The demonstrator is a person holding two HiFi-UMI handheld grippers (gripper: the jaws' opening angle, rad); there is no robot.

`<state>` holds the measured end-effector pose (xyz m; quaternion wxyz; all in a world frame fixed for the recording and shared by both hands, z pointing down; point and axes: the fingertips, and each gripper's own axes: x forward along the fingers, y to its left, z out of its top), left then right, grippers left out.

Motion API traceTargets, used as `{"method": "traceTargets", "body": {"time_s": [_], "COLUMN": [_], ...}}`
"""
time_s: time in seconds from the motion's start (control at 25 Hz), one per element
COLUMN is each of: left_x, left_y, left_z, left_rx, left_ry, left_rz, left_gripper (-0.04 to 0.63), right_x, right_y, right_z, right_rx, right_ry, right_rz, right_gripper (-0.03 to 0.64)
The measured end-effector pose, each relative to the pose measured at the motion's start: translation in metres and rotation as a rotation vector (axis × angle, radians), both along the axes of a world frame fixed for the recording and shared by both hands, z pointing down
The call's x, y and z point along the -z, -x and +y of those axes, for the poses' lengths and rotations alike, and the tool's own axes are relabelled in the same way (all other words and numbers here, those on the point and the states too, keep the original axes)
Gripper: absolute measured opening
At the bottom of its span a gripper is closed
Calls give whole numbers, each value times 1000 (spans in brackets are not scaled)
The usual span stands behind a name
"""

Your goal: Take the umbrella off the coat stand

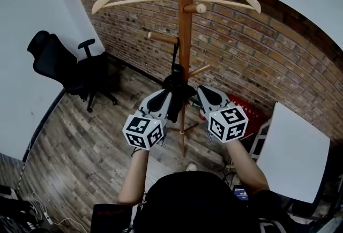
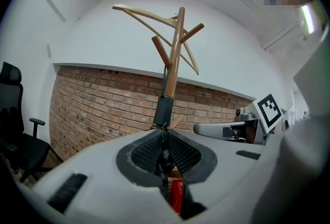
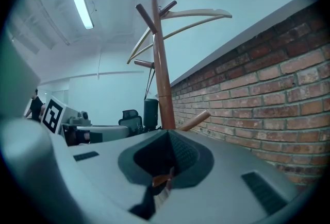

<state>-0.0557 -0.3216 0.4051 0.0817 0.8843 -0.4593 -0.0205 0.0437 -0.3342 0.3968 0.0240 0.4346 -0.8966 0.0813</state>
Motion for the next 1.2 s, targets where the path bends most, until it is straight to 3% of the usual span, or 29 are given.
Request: {"method": "traceTargets", "body": {"time_s": [0.2,0.36,0.6,0.8,1.2], "left_x": [-2,-3,-4,-3,-18], "left_y": [-6,-4,-6,-3,-3], "left_z": [-4,-8,-12,-14,-13], "left_rx": [-38,-29,-42,-15,-54], "left_ry": [3,-9,-29,-52,-21], "left_rz": [-35,-54,-68,-121,-156], "left_gripper": [140,146,216,263,311], "right_x": [-2,-4,-5,-9,-15], "right_y": [1,4,5,10,13], "right_z": [-8,-14,-22,-23,-23], "right_rx": [5,14,9,15,4], "right_ry": [5,5,15,22,27], "right_rz": [1,8,8,22,53], "right_gripper": [28,28,28,28,28]}}
